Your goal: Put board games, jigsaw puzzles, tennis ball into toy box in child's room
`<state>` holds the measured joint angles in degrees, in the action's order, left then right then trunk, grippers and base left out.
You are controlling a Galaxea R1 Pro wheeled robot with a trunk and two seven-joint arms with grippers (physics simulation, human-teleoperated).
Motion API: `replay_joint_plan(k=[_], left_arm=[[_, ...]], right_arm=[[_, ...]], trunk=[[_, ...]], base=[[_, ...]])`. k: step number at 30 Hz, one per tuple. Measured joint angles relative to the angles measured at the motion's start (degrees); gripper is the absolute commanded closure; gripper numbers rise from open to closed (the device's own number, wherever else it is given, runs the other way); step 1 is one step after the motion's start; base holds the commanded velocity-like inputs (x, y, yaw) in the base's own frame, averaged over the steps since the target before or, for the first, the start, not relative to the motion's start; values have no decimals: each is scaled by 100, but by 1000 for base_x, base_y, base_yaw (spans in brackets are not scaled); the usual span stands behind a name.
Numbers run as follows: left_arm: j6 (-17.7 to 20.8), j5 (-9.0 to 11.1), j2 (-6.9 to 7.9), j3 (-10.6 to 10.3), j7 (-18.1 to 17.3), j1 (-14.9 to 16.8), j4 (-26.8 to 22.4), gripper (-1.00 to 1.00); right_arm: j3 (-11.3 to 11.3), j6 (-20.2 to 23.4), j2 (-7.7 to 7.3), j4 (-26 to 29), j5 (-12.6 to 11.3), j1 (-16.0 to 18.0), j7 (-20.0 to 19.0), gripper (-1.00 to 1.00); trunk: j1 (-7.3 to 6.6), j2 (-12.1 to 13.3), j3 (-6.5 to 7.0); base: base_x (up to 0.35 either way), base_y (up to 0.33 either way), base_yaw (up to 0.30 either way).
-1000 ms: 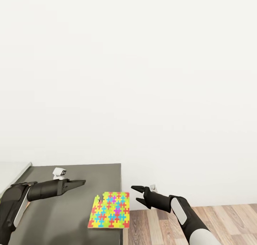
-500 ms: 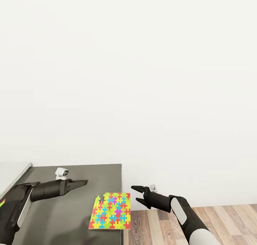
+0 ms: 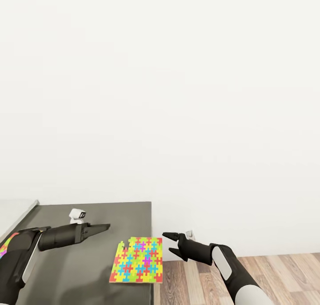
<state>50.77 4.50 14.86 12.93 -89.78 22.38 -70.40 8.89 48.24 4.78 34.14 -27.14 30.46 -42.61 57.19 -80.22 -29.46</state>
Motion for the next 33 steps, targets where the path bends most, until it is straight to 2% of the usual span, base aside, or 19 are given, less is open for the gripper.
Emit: replay_joint_plan(k=[16,33], left_arm=[[4,1,5,5,0,0,0,-100],[4,1,3,0,0,0,0,-100]], right_arm=[[-7,27,32,-4,14,0,31,-100],[-8,32,34,-4,14,0,34,-100]], trunk=[[23,-42,-18],[23,-42,-18]], base=[[0,2,0],[0,62,0]])
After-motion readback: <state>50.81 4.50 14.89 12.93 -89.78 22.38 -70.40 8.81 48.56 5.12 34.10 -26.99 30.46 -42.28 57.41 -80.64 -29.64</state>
